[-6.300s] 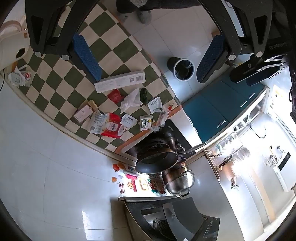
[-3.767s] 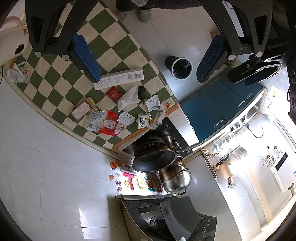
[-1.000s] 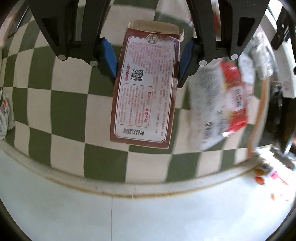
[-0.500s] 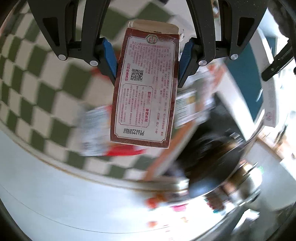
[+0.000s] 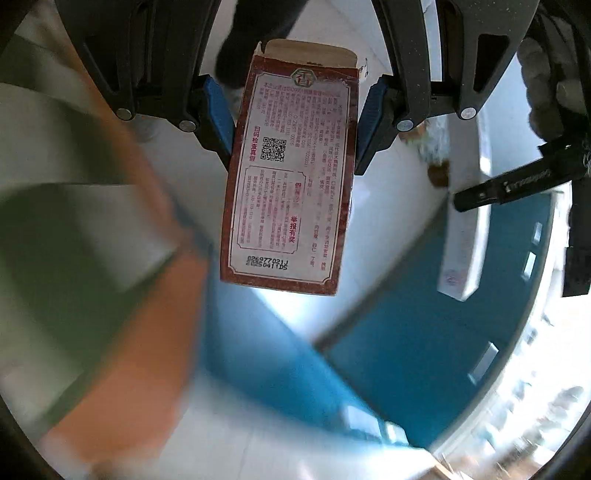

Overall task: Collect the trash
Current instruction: 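Carry both boxes to the white bin and open both tools to drop them, then swing both tools back from the bin toward the table, then grasp the clear plastic wrapper with the left tool while the right tool grasps the white tissue, then carry wrapper and tissue to the white bin and open both tools over it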

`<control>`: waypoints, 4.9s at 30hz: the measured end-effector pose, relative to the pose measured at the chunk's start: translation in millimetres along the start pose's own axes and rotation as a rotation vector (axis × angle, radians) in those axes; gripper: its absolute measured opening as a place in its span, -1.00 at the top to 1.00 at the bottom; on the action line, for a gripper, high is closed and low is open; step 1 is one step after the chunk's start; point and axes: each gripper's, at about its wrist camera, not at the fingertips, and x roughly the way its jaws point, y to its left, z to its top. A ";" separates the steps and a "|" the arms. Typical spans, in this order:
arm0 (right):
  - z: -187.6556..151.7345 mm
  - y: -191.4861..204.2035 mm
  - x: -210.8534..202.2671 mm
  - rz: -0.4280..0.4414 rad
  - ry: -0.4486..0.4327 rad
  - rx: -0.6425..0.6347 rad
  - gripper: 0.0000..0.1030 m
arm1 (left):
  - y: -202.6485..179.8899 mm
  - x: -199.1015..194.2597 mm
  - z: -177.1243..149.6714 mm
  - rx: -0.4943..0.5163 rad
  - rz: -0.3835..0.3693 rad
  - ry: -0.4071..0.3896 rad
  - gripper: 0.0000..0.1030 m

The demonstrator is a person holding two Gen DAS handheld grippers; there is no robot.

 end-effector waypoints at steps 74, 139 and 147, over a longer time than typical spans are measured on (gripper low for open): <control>-47.7 110.7 -218.0 -0.043 -0.129 -0.289 -1.00 | -1.6 -220.9 -176.3 -0.128 0.282 -0.483 -0.92; 70.1 -4.3 -235.5 0.038 -0.226 -0.199 0.86 | -109.8 -186.4 -79.9 -0.110 0.188 -0.373 1.00; 52.0 63.7 -87.5 -0.035 -0.099 -0.255 0.86 | 1.2 -88.8 -61.6 -0.227 0.115 -0.250 1.00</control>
